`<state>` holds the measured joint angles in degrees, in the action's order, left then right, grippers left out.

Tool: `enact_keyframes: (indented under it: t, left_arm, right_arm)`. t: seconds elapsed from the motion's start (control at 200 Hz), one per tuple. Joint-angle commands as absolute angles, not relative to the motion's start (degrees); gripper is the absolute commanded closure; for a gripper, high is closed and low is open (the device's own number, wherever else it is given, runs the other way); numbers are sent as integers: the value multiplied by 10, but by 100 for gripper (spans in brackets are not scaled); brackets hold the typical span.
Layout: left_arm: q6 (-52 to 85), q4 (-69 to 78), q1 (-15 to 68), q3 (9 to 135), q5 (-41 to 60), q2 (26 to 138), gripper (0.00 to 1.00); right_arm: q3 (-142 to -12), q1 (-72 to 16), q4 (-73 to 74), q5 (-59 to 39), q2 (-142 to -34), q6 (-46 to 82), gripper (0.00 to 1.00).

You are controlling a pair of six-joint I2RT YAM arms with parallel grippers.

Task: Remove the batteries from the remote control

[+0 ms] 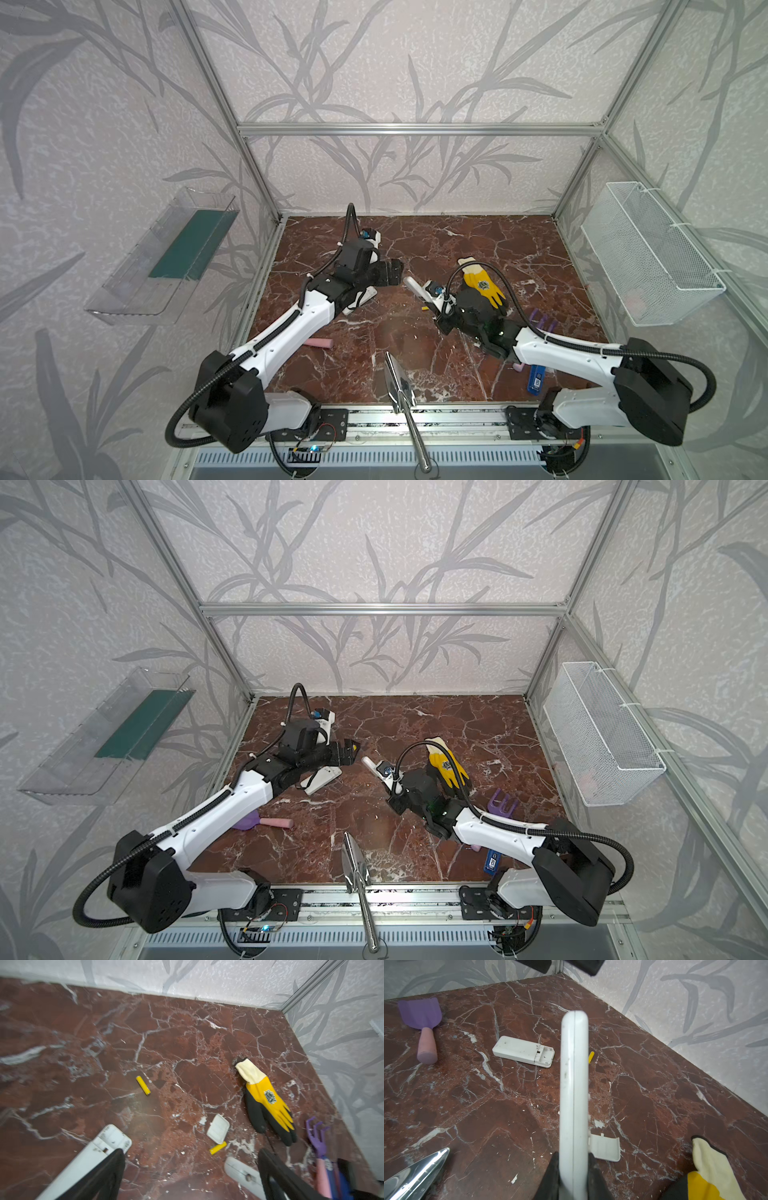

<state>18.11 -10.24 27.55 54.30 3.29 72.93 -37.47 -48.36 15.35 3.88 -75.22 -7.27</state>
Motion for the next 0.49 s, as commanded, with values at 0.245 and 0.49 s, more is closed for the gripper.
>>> enact_keyframes:
  t: [0.245, 0.49]
  left_arm:
    - [-361, 106, 325, 388, -36, 657, 1]
    - [-556, 244, 347, 298, -14, 650, 1]
  right_arm:
    - [-491, -444, -42, -50, -748, -52, 100]
    - [-529, -417, -100, -101, -758, -43, 100]
